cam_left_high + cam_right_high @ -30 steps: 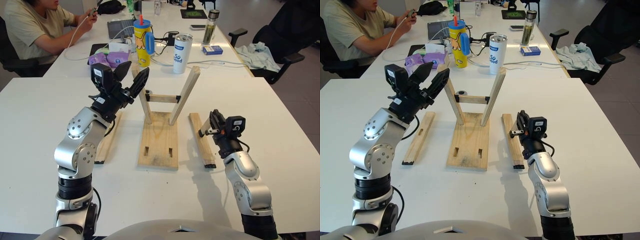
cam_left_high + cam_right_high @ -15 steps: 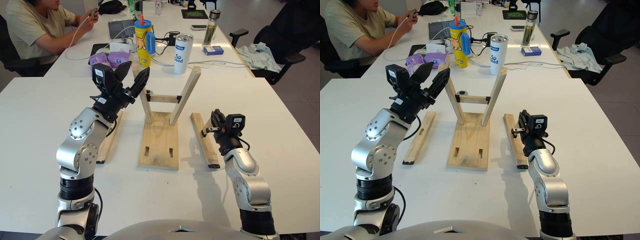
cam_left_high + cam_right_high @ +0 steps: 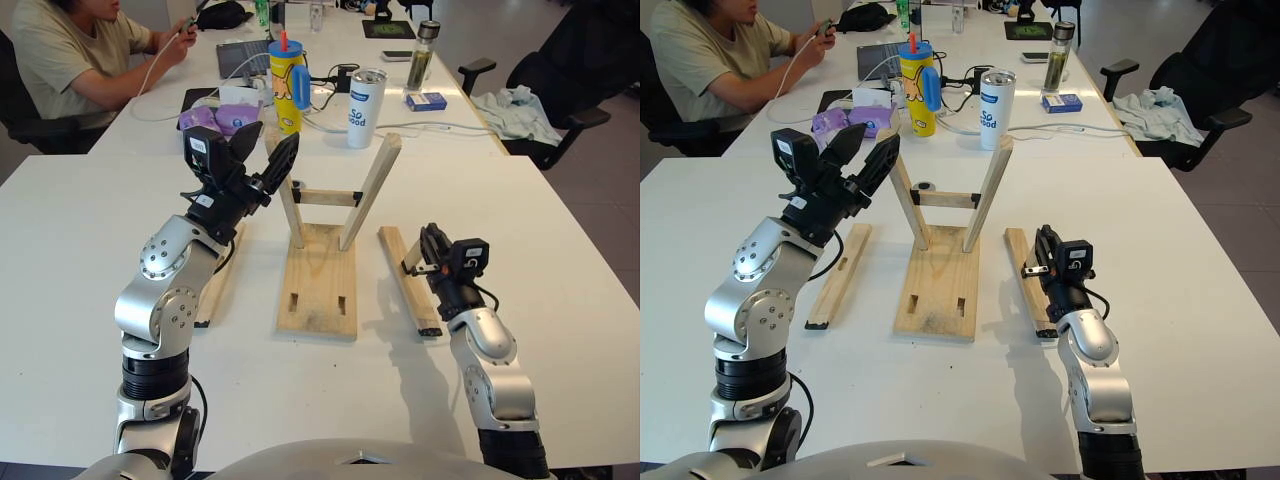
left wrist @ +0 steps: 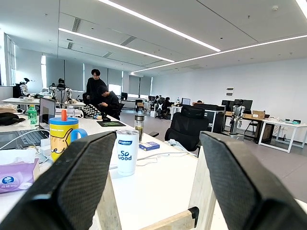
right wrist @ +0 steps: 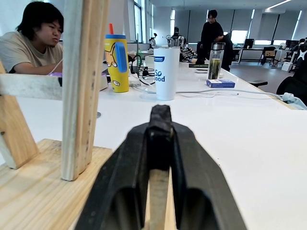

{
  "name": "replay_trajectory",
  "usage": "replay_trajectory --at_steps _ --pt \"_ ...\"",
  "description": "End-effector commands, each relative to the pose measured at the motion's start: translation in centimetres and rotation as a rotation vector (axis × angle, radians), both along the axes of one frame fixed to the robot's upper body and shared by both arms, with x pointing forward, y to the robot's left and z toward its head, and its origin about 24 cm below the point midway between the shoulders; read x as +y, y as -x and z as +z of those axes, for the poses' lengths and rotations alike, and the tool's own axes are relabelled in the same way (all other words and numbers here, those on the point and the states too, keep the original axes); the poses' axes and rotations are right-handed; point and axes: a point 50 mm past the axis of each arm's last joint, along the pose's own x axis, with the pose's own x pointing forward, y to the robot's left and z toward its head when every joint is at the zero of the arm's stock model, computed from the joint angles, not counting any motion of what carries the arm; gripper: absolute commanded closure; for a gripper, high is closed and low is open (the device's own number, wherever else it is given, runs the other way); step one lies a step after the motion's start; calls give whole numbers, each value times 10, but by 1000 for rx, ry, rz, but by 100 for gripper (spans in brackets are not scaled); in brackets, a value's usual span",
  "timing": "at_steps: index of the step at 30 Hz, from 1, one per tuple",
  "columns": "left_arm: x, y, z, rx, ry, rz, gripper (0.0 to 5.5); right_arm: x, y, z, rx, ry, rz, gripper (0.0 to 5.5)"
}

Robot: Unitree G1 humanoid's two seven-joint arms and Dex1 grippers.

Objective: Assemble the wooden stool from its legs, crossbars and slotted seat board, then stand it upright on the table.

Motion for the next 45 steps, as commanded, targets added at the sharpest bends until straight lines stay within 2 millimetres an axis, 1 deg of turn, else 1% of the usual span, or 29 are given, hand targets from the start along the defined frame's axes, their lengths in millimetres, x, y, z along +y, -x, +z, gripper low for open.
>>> replay_trajectory --at_steps 1,4,8,9,10,13,15,17,19,22,24,25,26,28,29,30,31,33,34,35,37,38,39,40,42,45 --pt "1 0 -1 -4 -11 10 224 -7 4 -31 191 16 -19 507" --pt "3 0 -1 -9 -12 11 224 -7 2 -25 156 11 -15 507" --pt "5 0 0 -15 -11 16 224 -7 -2 1 60 -21 -26 507" --pt "5 0 0 -16 -11 15 224 -6 -5 12 23 -34 -22 469" --pt "5 0 0 -17 -10 13 224 -5 -6 21 -4 -52 -17 461" --pt "6 1 -1 -19 -5 15 224 2 -15 53 -84 -65 20 411" --pt "6 1 -2 -18 -2 18 224 5 -21 66 -104 -65 41 380" --pt "6 2 -2 -20 1 19 224 6 -26 76 -116 -55 46 380" --pt "6 2 -2 -20 5 24 224 7 -35 91 -160 -19 41 380" --pt "5 1 -3 -18 7 24 224 1 -51 110 -203 6 -29 380" --pt "4 1 -3 -19 7 21 224 0 -58 119 -233 12 -51 380" --pt "4 1 -3 -19 8 22 224 1 -61 120 -238 12 -53 380" --pt "4 1 -3 -20 9 22 224 3 -63 118 -232 5 -51 380" --pt "3 0 -3 -20 10 19 224 8 -64 95 -142 -2 -42 380" --pt "4 -1 -3 -18 10 16 224 12 -60 85 -110 -2 -31 380" --pt "4 -1 -3 -17 11 17 224 16 -57 82 -108 0 -21 380" --pt "4 0 -4 -16 11 17 224 19 -57 85 -126 10 -9 380" --pt "5 0 -4 -15 12 19 224 22 -59 94 -178 33 -1 380" --pt "4 0 -4 -17 14 22 224 22 -61 89 -144 35 -1 380" --pt "4 -1 -4 -19 17 23 224 22 -64 74 -53 61 -1 380" --pt "4 -2 -3 -23 19 26 224 17 -60 30 192 73 -38 380" --pt "4 -2 -3 -24 20 25 224 15 -55 14 282 72 -43 380" --pt "4 -2 -3 -24 20 26 224 15 -52 6 327 67 -41 380" --pt "5 -3 -3 -24 20 28 224 15 -51 2 353 71 -40 380" --pt "6 -2 -3 -24 20 31 224 15 -52 2 375 75 -36 380" --pt "5 -3 -2 -28 19 30 224 15 -59 17 308 80 -34 380"
